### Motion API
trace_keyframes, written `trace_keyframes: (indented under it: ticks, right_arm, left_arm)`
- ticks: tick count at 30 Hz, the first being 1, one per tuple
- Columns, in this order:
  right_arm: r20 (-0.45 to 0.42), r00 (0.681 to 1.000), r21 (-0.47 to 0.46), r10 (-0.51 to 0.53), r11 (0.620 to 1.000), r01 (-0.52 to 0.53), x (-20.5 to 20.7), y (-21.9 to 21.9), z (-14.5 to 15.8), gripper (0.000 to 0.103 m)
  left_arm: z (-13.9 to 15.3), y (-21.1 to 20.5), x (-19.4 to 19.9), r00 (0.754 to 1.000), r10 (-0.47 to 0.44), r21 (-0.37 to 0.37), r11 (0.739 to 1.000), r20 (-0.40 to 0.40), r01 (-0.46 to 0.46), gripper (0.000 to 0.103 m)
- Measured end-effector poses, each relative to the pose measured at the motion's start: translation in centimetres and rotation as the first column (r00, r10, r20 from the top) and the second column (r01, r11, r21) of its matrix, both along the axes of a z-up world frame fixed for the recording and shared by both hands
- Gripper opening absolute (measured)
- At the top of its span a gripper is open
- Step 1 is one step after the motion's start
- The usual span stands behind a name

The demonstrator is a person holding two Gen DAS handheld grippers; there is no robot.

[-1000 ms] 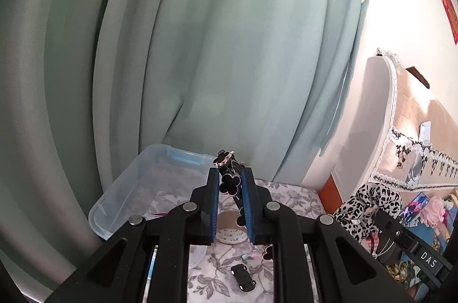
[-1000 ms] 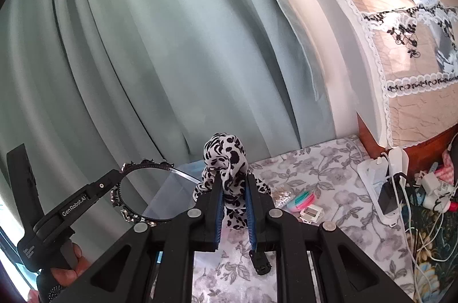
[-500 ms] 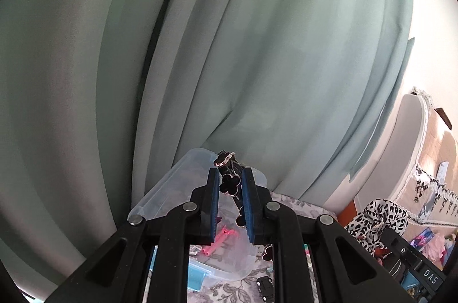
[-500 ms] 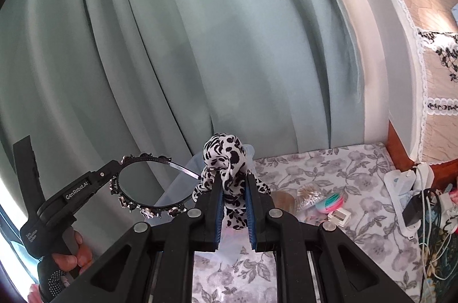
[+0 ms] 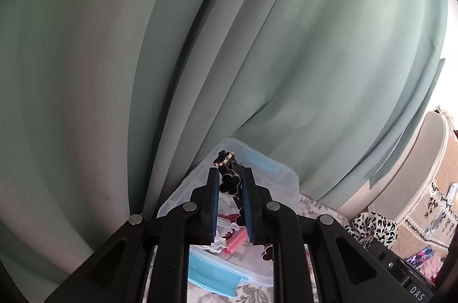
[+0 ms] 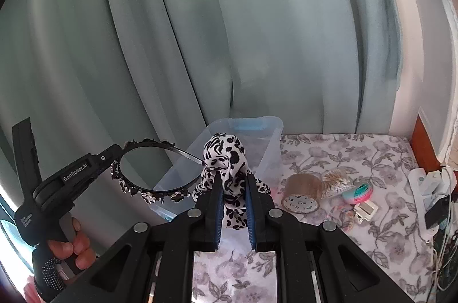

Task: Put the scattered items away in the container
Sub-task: 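Lift and carry the headband with left tool while right tool carries the scrunchie to the container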

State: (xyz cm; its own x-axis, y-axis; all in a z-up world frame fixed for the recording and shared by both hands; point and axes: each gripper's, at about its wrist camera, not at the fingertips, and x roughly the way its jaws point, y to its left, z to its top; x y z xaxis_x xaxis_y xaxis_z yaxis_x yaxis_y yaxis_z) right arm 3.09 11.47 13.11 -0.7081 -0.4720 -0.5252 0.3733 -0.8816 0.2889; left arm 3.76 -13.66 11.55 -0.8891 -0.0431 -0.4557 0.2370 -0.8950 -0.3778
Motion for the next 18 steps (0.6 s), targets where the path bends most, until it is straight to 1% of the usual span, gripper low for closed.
trace_keyframes:
  ticks: [7,18]
  right_arm:
    - [0.041,0.999,0.029,0.026,0.999,-0.027,-1.4,-2.0,-1.4,0.015]
    - [0.102,0.993,0.058,0.053,0.997,-0.059,-4.1,-4.2,-3.5,0.015]
  left_arm:
    - [-1.6,-1.4,-0.9,0.999,0.0,0.024,1.0,0.036,-0.001,0.016]
    - [-4.1,-1.9,-3.3,0.995,-0.005,0.042,0.999,0.096,0.001,0.016]
